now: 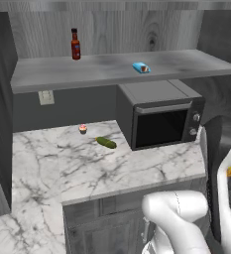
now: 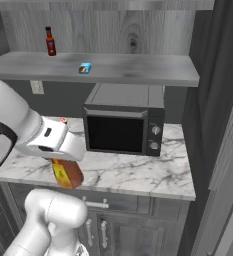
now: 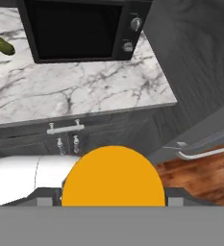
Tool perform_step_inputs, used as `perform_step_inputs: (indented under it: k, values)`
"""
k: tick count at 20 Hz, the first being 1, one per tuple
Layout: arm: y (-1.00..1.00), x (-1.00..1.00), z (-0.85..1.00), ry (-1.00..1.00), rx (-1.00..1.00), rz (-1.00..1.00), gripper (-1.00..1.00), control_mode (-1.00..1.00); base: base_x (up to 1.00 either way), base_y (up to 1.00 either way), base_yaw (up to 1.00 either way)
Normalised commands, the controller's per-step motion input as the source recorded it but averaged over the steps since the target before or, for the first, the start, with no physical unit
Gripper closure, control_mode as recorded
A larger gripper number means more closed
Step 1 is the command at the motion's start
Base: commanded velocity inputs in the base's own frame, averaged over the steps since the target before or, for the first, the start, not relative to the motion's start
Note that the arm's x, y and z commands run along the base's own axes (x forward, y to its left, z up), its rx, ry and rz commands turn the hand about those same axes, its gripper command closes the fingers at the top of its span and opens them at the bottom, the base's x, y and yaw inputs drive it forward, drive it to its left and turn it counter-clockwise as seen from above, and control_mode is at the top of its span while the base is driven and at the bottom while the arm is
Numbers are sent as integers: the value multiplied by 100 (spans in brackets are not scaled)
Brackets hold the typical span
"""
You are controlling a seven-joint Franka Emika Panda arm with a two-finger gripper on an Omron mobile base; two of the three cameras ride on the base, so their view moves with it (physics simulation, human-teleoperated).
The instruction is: Pick the honey bottle and bar from the counter and place them in the cabinets closest to them.
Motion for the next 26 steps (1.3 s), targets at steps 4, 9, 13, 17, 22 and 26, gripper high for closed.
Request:
perform_step_inputs:
  k: [4, 9, 13, 17, 22, 26]
  values:
    - [32, -46, 13, 0, 2, 10, 100, -100, 0, 0, 0]
    - [3, -18, 11, -4, 0, 2, 100, -100, 0, 0, 0]
    - [0, 0, 0, 0, 0, 0, 100, -100, 0, 0, 0]
    - [0, 0, 0, 0, 0, 0, 100, 100, -21, -6, 0]
    - [0, 0, 0, 0, 0, 0, 100, 100, -55, -16, 0]
    - [0, 0, 0, 0, 0, 0, 100, 100, -66, -20, 0]
